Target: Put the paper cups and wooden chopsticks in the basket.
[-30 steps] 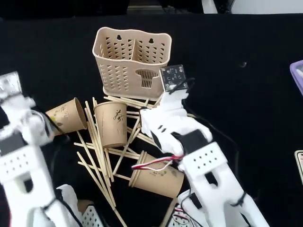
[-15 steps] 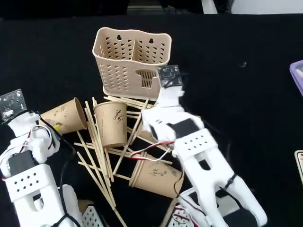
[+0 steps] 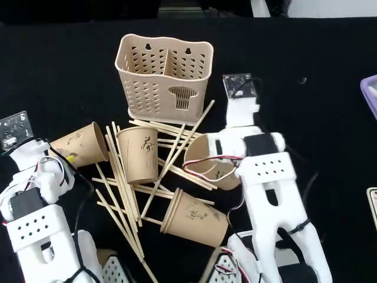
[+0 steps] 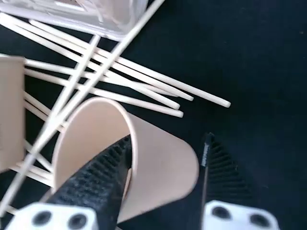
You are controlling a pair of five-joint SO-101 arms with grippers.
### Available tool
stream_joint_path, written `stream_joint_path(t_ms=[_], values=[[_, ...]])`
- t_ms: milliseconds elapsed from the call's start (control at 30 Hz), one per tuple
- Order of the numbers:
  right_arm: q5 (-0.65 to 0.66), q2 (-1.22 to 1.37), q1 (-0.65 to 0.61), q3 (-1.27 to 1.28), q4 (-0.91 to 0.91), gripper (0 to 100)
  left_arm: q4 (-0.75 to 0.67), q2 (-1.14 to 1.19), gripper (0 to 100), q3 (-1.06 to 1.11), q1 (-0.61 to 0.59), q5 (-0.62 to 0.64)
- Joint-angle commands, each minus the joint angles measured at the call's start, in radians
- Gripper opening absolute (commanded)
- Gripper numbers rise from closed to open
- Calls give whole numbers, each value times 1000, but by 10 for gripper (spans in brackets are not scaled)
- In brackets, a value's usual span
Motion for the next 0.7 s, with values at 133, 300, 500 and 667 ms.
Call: stream_joint_path(t_ms=[133, 300, 500, 667], values=[[201, 2, 180, -59, 32, 25, -18, -15, 243, -7, 2, 8], [299, -27, 253, -145, 95, 11, -18, -15, 242, -4, 2, 8], [310, -114, 187, -503, 347, 11, -18, -15, 242, 16, 4, 8], [226, -120, 97, -717, 226, 11, -18, -15, 242, 33, 4, 6]])
